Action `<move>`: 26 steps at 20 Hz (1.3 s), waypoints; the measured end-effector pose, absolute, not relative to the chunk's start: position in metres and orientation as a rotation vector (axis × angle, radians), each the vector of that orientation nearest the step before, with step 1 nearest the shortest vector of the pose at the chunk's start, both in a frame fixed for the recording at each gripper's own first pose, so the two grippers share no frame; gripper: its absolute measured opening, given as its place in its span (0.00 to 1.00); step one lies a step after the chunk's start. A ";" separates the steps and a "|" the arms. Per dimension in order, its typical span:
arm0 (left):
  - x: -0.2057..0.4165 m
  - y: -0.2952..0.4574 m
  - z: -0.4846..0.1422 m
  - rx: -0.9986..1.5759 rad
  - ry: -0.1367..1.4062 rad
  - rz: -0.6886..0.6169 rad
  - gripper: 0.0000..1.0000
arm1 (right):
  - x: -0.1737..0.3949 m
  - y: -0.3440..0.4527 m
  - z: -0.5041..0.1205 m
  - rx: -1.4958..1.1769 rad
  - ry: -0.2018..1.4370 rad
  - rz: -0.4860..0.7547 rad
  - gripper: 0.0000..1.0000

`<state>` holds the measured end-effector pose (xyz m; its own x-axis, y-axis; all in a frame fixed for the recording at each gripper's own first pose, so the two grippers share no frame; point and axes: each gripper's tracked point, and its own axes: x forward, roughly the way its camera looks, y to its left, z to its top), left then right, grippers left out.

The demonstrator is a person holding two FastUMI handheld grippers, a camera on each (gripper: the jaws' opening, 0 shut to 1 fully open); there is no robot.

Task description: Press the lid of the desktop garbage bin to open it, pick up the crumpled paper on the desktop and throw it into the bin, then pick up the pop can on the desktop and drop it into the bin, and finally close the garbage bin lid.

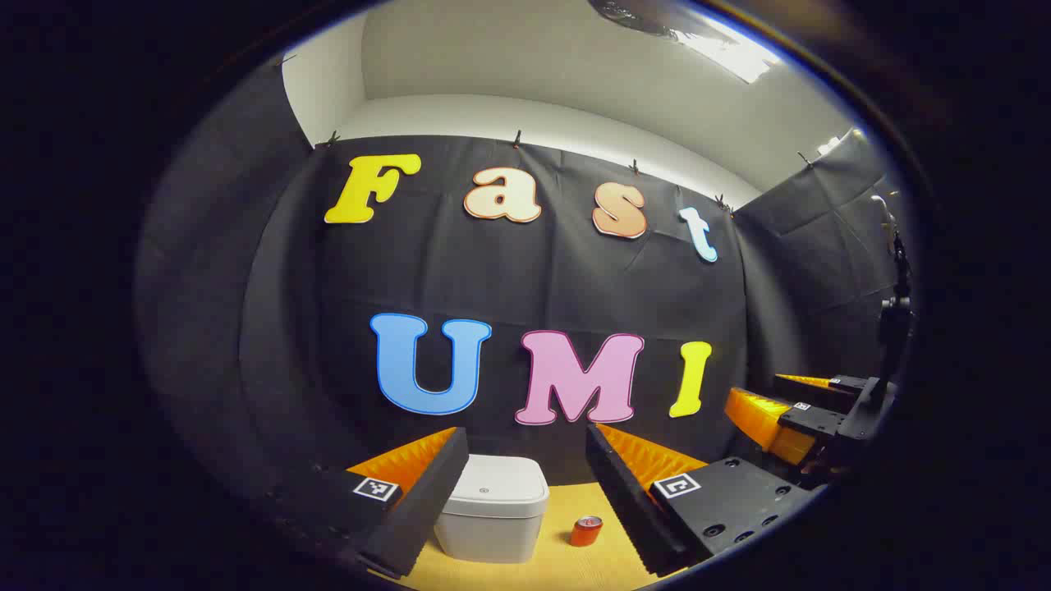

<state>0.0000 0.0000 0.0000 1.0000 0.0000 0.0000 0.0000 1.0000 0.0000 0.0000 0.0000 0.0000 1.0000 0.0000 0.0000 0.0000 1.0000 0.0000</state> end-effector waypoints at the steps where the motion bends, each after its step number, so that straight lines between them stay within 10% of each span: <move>1: 0.002 0.001 -0.002 -0.003 0.003 -0.002 0.96 | -0.001 -0.001 -0.001 -0.003 0.003 -0.005 0.97; 26: 0.028 0.016 -0.017 0.034 0.023 -0.028 0.97 | -0.008 0.009 -0.002 -0.051 0.038 0.000 0.97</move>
